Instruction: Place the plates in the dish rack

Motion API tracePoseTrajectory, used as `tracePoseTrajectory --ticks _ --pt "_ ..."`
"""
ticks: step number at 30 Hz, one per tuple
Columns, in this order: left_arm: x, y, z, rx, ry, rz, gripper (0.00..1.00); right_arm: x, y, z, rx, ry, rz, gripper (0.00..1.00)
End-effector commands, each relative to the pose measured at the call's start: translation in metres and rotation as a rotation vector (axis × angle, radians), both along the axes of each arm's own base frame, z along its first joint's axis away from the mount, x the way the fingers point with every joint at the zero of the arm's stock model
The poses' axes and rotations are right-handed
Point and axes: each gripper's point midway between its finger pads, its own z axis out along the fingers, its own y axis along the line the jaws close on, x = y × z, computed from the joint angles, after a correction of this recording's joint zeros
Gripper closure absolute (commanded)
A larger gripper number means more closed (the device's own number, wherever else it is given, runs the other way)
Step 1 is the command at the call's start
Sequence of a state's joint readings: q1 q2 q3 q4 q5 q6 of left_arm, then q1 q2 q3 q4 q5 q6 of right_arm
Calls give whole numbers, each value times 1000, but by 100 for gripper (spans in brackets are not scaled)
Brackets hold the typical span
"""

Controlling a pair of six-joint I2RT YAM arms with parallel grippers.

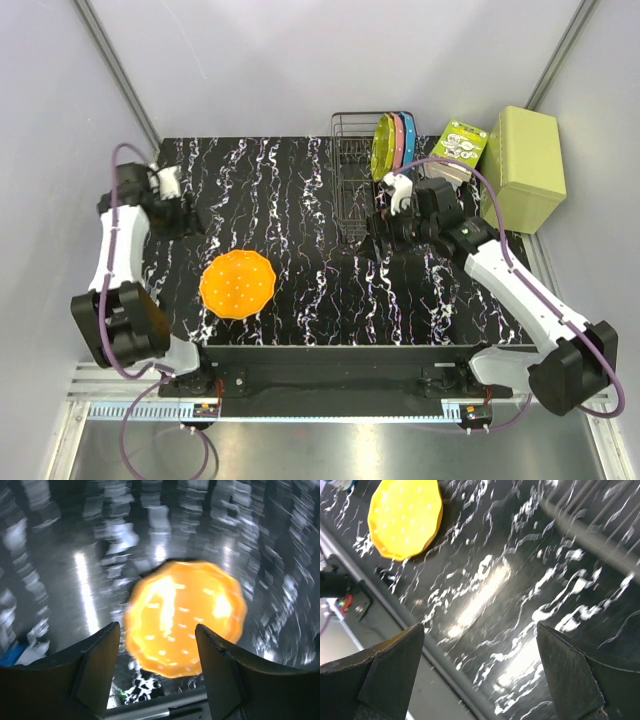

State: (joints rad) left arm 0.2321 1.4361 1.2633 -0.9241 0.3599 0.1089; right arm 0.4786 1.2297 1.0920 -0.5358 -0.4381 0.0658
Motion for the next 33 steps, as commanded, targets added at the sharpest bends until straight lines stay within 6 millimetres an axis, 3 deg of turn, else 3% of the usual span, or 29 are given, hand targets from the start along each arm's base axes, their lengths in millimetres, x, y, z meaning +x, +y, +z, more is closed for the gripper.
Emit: tracePoseTrajectory --ticks 1,5,10,13,17,20,25,29,33 --pt "-9 31 -44 -60 151 158 34 -14 -6 3 94 66 -33 0" --pt "-5 26 -56 -197 166 128 33 -9 -14 8 111 59 -53 0" --pt "-11 34 -97 -221 254 140 34 -5 -21 7 113 52 -76 0" --pt "-10 30 -117 -265 301 112 38 -9 -19 -2 122 90 -80 0" --pt "-9 17 -131 -300 321 14 45 -16 -6 -22 222 285 -138 0" --pt "-17 0 -132 -301 344 -89 50 -25 10 -46 305 430 -134 1" --pt "-51 -31 -134 -314 460 -220 59 -15 36 -76 375 459 -189 1" --pt "-71 -56 -127 -313 528 -307 59 -36 51 -103 374 540 -196 1" --pt "-76 -80 -119 -337 540 -343 54 -46 63 -112 376 548 -203 1"
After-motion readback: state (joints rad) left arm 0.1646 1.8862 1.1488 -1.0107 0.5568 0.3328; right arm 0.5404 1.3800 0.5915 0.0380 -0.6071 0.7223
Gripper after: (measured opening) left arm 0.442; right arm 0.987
